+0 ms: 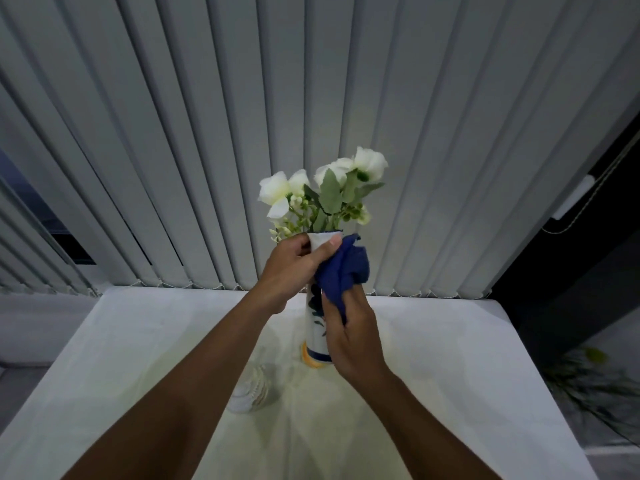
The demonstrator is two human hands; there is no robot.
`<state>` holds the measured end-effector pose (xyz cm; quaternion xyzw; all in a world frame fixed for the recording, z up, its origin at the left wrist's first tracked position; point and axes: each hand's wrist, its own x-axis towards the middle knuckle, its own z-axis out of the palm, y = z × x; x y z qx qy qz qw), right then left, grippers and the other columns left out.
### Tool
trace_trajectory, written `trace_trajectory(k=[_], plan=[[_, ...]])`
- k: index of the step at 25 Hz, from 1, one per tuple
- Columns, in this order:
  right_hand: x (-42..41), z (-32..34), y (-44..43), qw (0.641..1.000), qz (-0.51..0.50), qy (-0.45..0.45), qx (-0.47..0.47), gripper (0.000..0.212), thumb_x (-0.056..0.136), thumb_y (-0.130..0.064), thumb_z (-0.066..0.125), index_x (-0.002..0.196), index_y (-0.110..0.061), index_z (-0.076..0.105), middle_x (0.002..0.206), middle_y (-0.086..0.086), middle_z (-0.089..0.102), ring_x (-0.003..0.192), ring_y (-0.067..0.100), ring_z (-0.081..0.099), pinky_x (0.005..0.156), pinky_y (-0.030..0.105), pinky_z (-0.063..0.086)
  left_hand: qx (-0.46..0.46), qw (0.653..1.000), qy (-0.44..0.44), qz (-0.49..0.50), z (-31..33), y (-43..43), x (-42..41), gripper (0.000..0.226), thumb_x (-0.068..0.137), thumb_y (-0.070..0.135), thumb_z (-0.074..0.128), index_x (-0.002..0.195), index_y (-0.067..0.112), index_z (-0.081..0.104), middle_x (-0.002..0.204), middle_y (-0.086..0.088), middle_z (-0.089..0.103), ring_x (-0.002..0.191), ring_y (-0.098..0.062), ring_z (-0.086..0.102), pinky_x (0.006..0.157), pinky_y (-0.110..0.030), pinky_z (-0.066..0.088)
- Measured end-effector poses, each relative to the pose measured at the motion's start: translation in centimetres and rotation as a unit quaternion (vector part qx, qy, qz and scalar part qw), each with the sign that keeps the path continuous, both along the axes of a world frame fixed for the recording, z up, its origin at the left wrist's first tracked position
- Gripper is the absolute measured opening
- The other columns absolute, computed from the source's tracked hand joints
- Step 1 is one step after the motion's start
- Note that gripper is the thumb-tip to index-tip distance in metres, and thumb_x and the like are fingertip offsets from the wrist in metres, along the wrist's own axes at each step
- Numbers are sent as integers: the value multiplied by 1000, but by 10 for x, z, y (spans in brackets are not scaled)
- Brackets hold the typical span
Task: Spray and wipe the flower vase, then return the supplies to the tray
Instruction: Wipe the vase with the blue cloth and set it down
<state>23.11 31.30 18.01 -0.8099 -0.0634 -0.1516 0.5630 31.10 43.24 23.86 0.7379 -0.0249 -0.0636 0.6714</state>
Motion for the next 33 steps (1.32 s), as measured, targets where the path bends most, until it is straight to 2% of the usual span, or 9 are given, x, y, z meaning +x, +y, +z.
trace_trajectory(k=[4, 6, 8, 11, 14, 18, 26, 29, 33], plan=[[-28, -24, -5, 972, -46, 91, 210, 24, 101, -21, 52, 119, -25, 68, 102, -4, 77, 102, 19, 70, 84, 25, 59, -25, 1000, -9, -3, 11, 9, -1, 17, 93, 41, 69, 94, 25, 75, 69, 15, 73, 61, 2, 65, 54, -15, 50], [-29, -25, -7, 864, -57, 274, 418, 28, 104, -30, 50, 121, -21, 69, 104, 3, 80, 106, 35, 71, 86, 50, 61, -36, 999, 1, -20, 14, 12, -1, 20, 95, 39, 66, 102, 22, 75, 82, 9, 79, 71, -4, 71, 63, -20, 55], [-31, -16, -11, 757, -20, 349, 552, 37, 103, -42, 44, 125, -23, 68, 116, 8, 77, 110, 39, 69, 91, 61, 56, -41, 998, 10, -35, 13, 11, -1, 24, 98, 38, 62, 108, 21, 74, 99, -1, 82, 88, -14, 75, 80, -33, 58], [-34, -9, -12, 708, -24, 325, 627, 36, 104, -43, 43, 122, -25, 69, 117, 7, 77, 99, 32, 76, 73, 50, 63, -41, 998, 20, -52, 9, 8, -2, 27, 102, 39, 54, 116, 22, 69, 109, -1, 81, 96, -12, 75, 88, -32, 60], [-37, -21, -4, 751, -87, 305, 580, 28, 102, -37, 53, 119, -26, 72, 119, 7, 76, 109, 35, 71, 92, 62, 56, 3, 996, 33, -77, 11, 0, -5, 40, 96, 53, 57, 124, 25, 63, 114, 5, 78, 102, -9, 74, 91, -29, 58], [-45, -25, 10, 830, -200, 287, 434, 9, 97, -23, 65, 96, -18, 73, 95, 6, 77, 85, 27, 72, 79, 46, 61, 87, 993, 36, -72, 12, -7, -5, 45, 87, 60, 67, 121, 30, 67, 112, 8, 76, 105, -12, 71, 89, -31, 57], [-23, 1, -42, 824, -258, 286, 416, 27, 93, -40, 67, 86, -15, 67, 89, 6, 73, 83, 26, 70, 75, 36, 56, 20, 996, 43, -80, 4, 8, -3, 18, 96, 32, 68, 110, 22, 72, 105, 6, 80, 102, -12, 75, 87, -27, 55], [-4, 25, -55, 885, -234, 196, 351, 30, 94, -40, 64, 81, -12, 67, 82, 4, 72, 78, 19, 67, 72, 34, 52, -2, 994, 47, -103, 1, 10, -4, 24, 99, 28, 63, 118, 15, 69, 112, -3, 80, 106, -17, 75, 90, -30, 59], [-7, 22, -28, 987, -107, 42, 109, 14, 96, -22, 65, 82, -21, 68, 69, -13, 69, 65, -2, 62, 60, 11, 46, -4, 994, 39, -98, 1, 1, -6, 16, 100, 30, 60, 101, 16, 66, 87, 4, 75, 79, -13, 68, 72, -25, 53]])
